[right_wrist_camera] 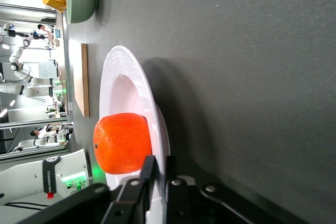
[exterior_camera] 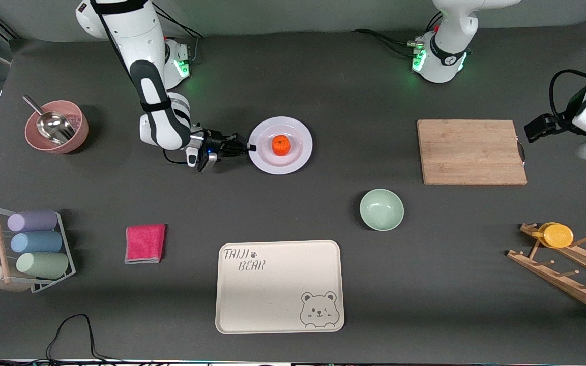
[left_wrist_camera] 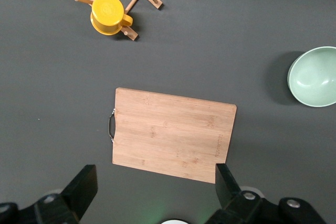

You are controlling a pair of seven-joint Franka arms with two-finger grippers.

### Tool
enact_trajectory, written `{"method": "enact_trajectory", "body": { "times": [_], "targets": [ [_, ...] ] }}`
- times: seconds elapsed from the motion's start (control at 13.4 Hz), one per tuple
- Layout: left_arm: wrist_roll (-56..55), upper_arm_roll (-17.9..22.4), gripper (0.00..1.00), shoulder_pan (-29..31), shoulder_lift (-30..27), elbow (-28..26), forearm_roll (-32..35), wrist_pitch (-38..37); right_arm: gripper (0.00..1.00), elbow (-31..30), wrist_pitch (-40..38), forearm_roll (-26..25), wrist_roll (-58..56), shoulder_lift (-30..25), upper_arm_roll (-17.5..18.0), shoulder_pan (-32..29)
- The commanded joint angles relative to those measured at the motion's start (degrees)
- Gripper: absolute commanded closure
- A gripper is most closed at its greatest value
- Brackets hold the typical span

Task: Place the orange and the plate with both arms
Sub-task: 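Withdraw the left gripper while the right gripper grips the plate rim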

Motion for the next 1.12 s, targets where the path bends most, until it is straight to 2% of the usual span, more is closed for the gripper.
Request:
{"method": "enact_trajectory", "body": {
  "times": [0.0,0.07,0.3,0.82,1.04],
  "targets": [
    [0.97,-2.49,0.0,3.42,-1.44,1.45,-0.63,-1.57,1.0,-0.1,1.06,1.83,-1.71,0.27,-0.2,0.85],
    [1.06,-3.56,0.0,4.41,-1.35,2.86,-0.63,-2.8,1.0,-0.1,1.06,1.83,-1.71,0.19,-0.2,0.85],
    [1.15,-3.48,0.0,4.5,-1.35,6.47,-0.89,-9.04,1.0,-0.02,1.06,1.57,-0.75,-0.6,-0.29,0.76],
    [1.5,-3.39,0.0,4.59,0.94,4.64,-2.65,-8.97,1.0,1.38,0.89,1.31,0.57,-1.75,-0.73,0.15],
    [1.59,-3.39,0.0,4.33,0.15,0.87,-2.74,-5.11,1.0,3.49,0.98,1.22,5.21,-2.1,-0.64,0.5]
  ]
}}
